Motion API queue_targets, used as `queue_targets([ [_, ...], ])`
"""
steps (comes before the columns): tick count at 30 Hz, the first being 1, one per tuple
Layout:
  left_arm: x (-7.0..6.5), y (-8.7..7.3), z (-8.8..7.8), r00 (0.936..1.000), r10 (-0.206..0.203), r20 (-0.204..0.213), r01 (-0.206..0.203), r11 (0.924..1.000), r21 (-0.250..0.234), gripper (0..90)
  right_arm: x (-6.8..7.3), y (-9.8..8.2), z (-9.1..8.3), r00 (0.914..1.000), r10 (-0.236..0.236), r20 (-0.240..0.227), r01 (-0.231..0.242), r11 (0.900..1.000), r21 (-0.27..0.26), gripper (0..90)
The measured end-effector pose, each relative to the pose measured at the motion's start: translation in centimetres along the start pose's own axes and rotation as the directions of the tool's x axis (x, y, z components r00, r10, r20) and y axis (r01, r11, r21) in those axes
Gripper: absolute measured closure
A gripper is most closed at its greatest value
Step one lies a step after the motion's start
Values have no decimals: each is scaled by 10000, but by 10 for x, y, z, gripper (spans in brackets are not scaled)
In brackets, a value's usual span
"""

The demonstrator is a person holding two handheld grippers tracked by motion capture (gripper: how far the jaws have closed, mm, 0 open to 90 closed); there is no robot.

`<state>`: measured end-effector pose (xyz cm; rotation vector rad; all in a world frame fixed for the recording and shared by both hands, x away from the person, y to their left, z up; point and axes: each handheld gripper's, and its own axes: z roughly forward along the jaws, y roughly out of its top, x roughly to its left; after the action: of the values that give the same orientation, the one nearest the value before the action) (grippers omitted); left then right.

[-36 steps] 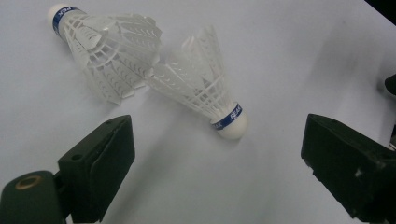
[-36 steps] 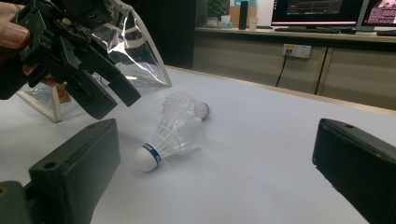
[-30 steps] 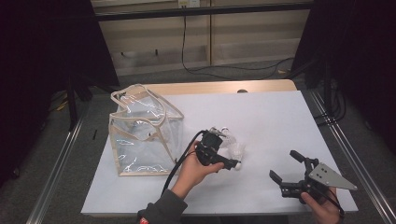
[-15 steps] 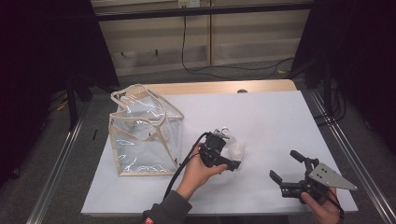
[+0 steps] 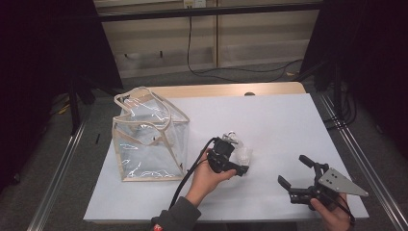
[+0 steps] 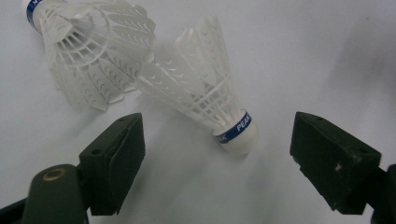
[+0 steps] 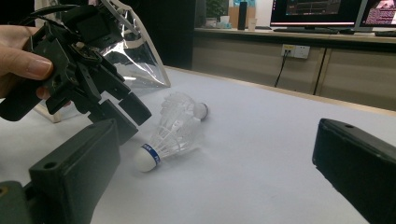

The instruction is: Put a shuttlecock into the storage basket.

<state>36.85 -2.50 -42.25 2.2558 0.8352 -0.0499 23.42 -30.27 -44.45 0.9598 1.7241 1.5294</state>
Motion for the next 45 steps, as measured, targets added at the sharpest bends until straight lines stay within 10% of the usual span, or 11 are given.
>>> queue_targets([
  [45,-10,-5,27,9997,-112,209,114,9999,-84,503,0,0,-1,10000,4,37,-4,10000,4,8],
])
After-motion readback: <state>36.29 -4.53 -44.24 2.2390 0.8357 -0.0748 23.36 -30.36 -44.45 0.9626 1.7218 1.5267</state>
